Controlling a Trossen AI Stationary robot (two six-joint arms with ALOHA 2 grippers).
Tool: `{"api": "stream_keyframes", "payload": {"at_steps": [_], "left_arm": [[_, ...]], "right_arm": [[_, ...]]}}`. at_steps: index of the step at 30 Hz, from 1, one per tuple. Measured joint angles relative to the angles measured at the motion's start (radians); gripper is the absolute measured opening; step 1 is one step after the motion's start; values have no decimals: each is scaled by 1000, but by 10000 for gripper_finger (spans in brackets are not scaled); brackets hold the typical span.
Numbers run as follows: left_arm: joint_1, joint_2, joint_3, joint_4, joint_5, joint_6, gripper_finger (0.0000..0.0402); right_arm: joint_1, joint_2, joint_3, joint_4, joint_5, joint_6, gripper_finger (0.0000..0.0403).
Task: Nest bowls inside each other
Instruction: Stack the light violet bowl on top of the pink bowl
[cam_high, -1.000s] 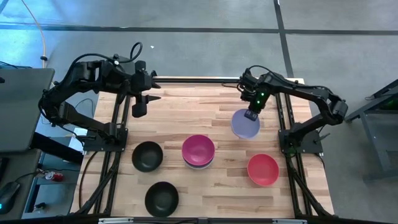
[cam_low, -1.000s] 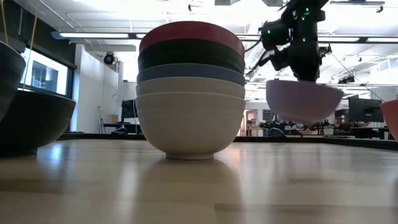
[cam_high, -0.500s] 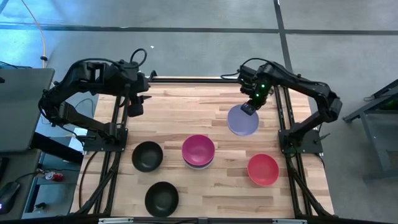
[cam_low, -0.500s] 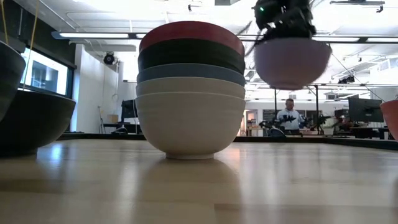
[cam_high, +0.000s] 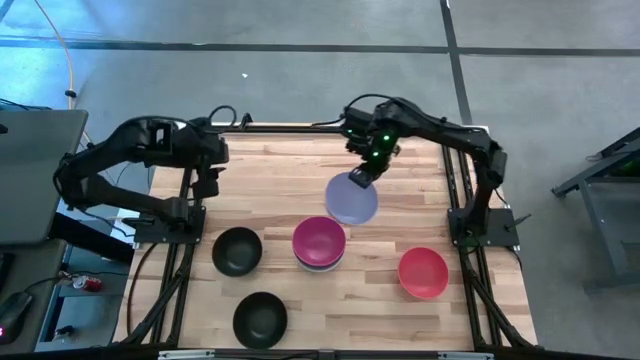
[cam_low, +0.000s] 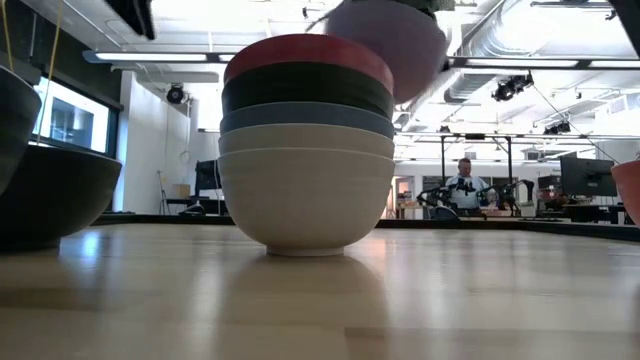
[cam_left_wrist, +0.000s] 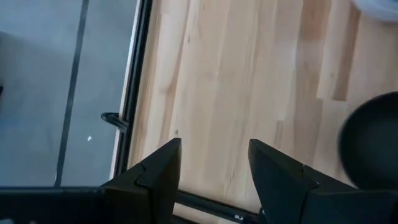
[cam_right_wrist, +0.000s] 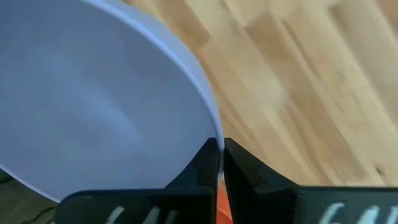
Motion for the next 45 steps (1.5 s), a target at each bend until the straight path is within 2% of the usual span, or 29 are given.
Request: {"api": "stream_keyframes", "payload": {"at_steps": [7,14,21,45], "left_arm": [[90,-161,-205,118,8,68,177],[143,-233,-290,187,16,110,177],[156,-240,-300,260,98,136,177],[156,-239,-300,256,119,128,177]], "right_arm": [[74,102,129,0,-74,58,0],[130,116,145,-1,-91,149,0],[174,137,147,-1,-84,179,0],[190,202,145,78,-99,156,0]]}}
